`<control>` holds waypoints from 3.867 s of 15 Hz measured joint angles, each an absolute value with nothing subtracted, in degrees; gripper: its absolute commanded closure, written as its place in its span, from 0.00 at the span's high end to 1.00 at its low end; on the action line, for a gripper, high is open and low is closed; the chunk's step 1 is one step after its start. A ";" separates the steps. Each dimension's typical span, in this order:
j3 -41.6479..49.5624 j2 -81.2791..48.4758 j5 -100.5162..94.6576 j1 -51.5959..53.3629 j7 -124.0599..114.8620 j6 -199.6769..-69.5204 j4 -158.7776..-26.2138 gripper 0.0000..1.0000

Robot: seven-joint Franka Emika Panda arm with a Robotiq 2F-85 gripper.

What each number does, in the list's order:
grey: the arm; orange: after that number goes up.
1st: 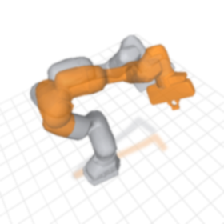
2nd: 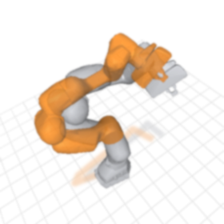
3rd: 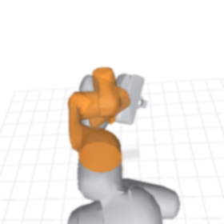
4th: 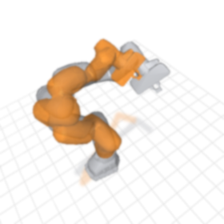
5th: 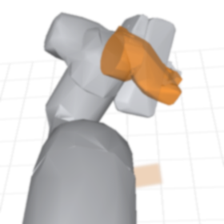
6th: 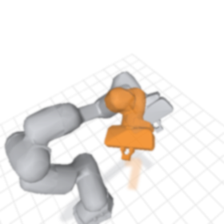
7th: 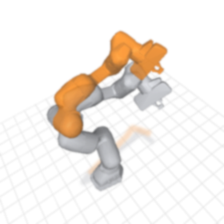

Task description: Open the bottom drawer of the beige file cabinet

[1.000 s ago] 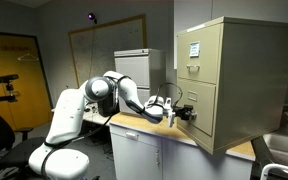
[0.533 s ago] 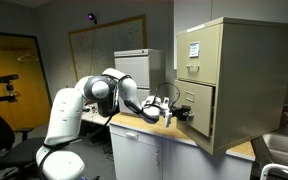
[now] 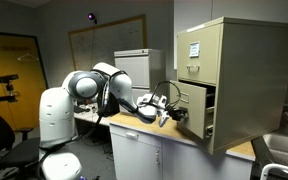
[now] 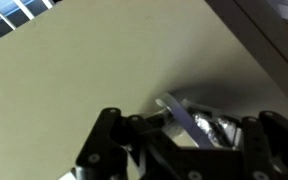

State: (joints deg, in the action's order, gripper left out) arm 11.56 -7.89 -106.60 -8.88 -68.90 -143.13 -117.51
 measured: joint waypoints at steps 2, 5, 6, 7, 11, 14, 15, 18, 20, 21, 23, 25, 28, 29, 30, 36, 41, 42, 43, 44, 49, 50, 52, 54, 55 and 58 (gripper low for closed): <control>11.56 -6.06 -106.68 -9.71 -69.90 -146.24 -119.11 0.03; 11.68 -3.94 -106.70 -10.62 -71.35 -149.98 -120.96 0.03; 11.86 -3.31 -106.71 -10.78 -71.86 -151.14 -121.50 0.03; 12.05 -2.70 -106.73 -10.89 -72.36 -152.26 -122.03 0.03; 12.88 -0.28 -106.73 -11.08 -72.91 -155.88 -124.32 0.03; 13.25 1.69 -106.70 -11.07 -72.91 -157.51 -126.47 0.03; 13.25 2.38 -106.70 -11.06 -72.90 -157.68 -127.20 0.03; 13.25 4.16 -106.70 -10.97 -72.66 -157.91 -129.12 0.03; 13.54 5.22 -108.33 -11.08 -73.45 -159.53 -130.02 0.03; 14.03 5.64 -110.58 -11.17 -74.81 -161.10 -130.26 0.03; 14.35 6.49 -118.48 -10.93 -78.26 -161.80 -130.85 0.03; 13.85 7.14 -128.74 -9.94 -81.27 -158.12 -132.37 0.03; 13.31 7.62 -144.23 -8.15 -86.62 -149.47 -135.97 0.03; 13.18 7.65 -149.50 -7.69 -88.49 -145.51 -137.65 0.02; 12.47 7.71 -150.27 -7.17 -87.98 -141.37 -139.20 0.03; 8.11 7.26 -146.01 -3.95 -84.85 -122.78 -146.34 0.02; 7.75 7.94 -145.31 -2.48 -91.86 -116.96 -149.38 0.04; 7.65 7.95 -145.31 -2.27 -93.62 -115.82 -149.89 0.03; 7.58 7.99 -145.31 -2.13 -95.39 -114.76 -150.36 0.03; 7.49 8.01 -145.32 -1.96 -97.14 -113.63 -150.84 0.03; 7.07 8.39 -145.41 -1.52 -105.12 -109.46 -153.00 0.03; 6.96 8.51 -145.43 -1.46 -106.70 -108.71 -153.42 0.03; 7.13 9.12 -146.79 -1.70 -110.00 -108.04 -154.47 0.03; 7.62 9.93 -148.53 -2.01 -113.43 -107.66 -155.56 0.03; 7.93 10.36 -149.33 -2.12 -115.05 -107.51 -156.13 0.03; 8.06 12.09 -149.51 -2.11 -119.14 -106.88 -158.02 0.03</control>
State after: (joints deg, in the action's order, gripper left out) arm 8.06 12.09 -149.51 -2.11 -119.14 -106.88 -158.02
